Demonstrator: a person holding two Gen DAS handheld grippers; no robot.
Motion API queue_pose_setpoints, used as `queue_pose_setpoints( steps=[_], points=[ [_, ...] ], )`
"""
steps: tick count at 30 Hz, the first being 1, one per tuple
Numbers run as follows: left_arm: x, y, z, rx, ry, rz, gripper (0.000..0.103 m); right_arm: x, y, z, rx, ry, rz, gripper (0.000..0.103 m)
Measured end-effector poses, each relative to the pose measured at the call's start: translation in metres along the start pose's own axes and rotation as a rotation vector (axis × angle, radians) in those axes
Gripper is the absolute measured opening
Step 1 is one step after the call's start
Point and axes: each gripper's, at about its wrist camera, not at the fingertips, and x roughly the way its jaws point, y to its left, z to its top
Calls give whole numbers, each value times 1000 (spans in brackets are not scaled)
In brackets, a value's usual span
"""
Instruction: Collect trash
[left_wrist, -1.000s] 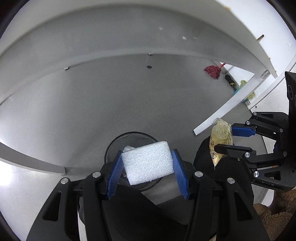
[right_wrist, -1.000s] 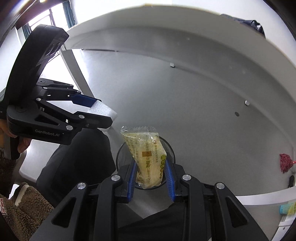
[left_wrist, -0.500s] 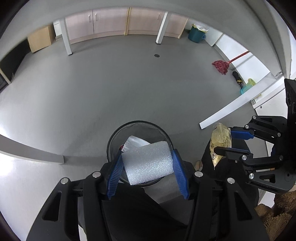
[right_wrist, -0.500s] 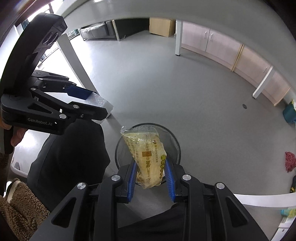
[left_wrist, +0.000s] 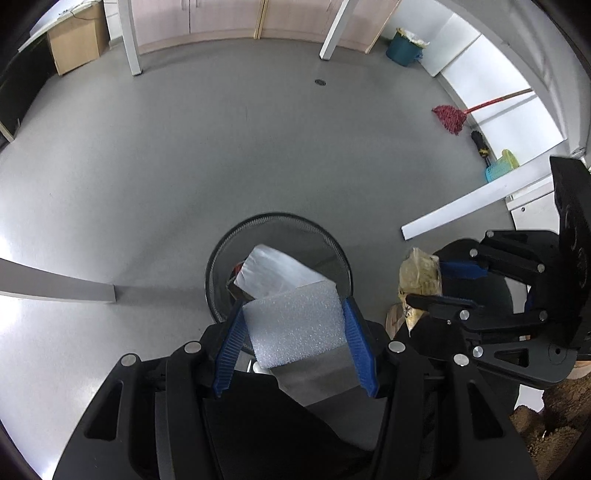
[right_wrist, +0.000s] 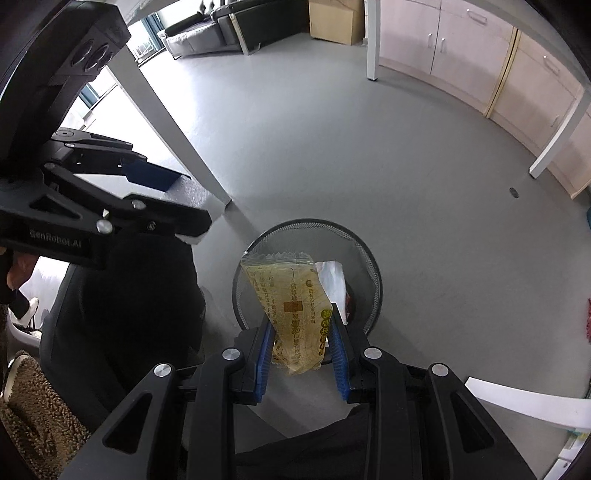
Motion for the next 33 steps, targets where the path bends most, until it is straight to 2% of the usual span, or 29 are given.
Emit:
queue_pose_setpoints(
  steps=[6, 15, 17, 18, 20, 22, 28, 33],
  points=[
    [16, 1, -8, 7, 51, 9, 53, 14, -6, 8, -4, 30, 5, 32],
    [29, -3, -12, 49, 58, 17, 55, 18, -1, 16, -21, 38, -8, 32],
    [27, -2, -13, 38, 56, 27, 74, 20, 1, 14, -24, 37, -16, 33],
    [25, 3, -15, 26, 54, 27, 94, 21, 2, 13, -27, 39, -22, 37],
    [22, 7, -18, 13, 52, 31, 98, 21, 1, 10, -21, 36, -33, 58],
    [17, 11, -20, 2, 44, 29, 98, 17, -2, 10, -5, 29, -30, 99],
    [8, 16, -25, -22, 30, 2, 98, 17, -7, 5, 6, 44, -47, 100],
    [-4, 14, -27, -6, -2, -27, 98, 8, -6, 3, 6, 29, -21, 100]
  ],
)
